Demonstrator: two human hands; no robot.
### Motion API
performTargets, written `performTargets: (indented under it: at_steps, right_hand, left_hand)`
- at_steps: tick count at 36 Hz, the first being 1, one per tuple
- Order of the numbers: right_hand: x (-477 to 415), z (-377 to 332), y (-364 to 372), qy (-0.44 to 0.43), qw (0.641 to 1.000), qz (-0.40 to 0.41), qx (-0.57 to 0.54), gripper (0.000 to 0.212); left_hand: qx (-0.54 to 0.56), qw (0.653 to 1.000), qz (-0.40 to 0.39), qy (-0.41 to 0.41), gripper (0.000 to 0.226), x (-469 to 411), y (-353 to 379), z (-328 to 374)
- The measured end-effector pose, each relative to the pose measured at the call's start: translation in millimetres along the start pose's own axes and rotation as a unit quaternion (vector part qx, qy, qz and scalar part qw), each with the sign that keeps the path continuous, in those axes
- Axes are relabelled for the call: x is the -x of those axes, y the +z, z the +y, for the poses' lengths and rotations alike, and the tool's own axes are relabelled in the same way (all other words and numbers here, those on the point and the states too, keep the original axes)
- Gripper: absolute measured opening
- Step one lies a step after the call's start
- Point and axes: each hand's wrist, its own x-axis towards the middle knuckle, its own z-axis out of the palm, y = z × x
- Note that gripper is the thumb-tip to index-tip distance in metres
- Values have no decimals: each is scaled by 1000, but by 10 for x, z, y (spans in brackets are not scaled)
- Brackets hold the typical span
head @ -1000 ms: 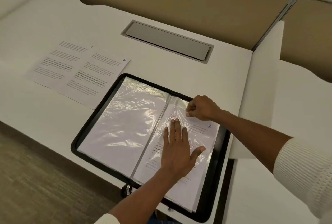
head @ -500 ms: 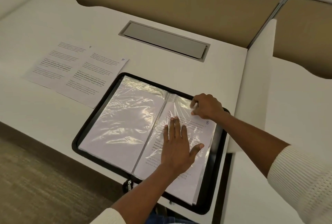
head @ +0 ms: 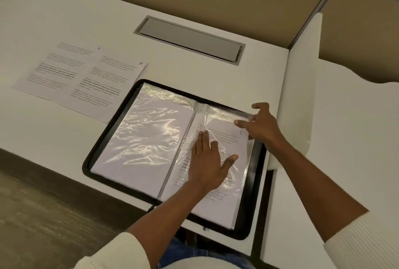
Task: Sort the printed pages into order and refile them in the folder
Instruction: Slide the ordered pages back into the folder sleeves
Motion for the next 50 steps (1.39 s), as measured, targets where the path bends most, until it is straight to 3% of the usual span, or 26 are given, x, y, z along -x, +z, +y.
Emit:
performTargets:
  at_steps: [2, 4, 10, 13, 16, 20, 22, 24, 27, 31, 35, 37, 40, 46, 50]
  right_hand:
    - [123, 113, 59, 19, 997, 1, -69, 107]
    - [253, 234, 129, 36, 992, -2, -120, 108]
    - [751, 404, 323, 20, 984, -28, -172, 54]
    - [930, 390, 416, 6, 970, -64, -235, 43]
    - [1082, 319, 510, -6, 949, -91, -303, 52]
    - [1243, 172, 621, -32, 903, -142, -404, 96]
    - [1309, 72, 710, -54, 894, -179, -407, 101]
    - [1354, -27, 810, -71, 893, -205, -395, 98]
    - [1411, -228, 1019, -92, 895, -230, -370, 98]
    - [1446, -496, 1276, -131, 895, -230, -357, 95]
    - [1434, -623, 1518, -178, 925, -183, -282, 77]
    - [1426, -639, 1631, -198, 946, -161, -200, 67]
    - [1410, -591, 1793, -231, 966, -106, -52, 67]
    - [1234, -306, 2022, -318, 914, -120, 224, 75]
    - [1196, -257, 2047, -324, 884, -166, 293, 72]
  left_hand:
    - [11, 1000, -3, 1, 89, 2, -18, -5]
    - [32, 999, -6, 0, 87, 5, -24, -22]
    - [106, 994, -9, -3, 83, 75, -104, -57]
    - [143, 990, -17, -15, 83, 142, -203, -68]
    - [142, 989, -24, -32, 85, 229, -380, -60]
    - [165, 981, -38, -93, 105, 373, -808, -15]
    - [176, 976, -60, -116, 112, 402, -1062, -79]
    - [190, 970, -85, -129, 99, 393, -1262, -205]
    - [210, 961, -85, -161, 62, 359, -1517, -528]
    - [92, 972, -23, -214, 35, 260, -1748, -1019]
    - [52, 970, 27, -234, 42, 181, -1938, -1398]
    - [44, 966, 47, -250, 45, 153, -1998, -1532]
    - [16, 962, 75, -260, 48, 100, -2015, -1716]
    - [-23, 959, 90, -266, 19, -11, -1855, -2049]
    - [-44, 958, 105, -265, 18, -34, -1716, -2161]
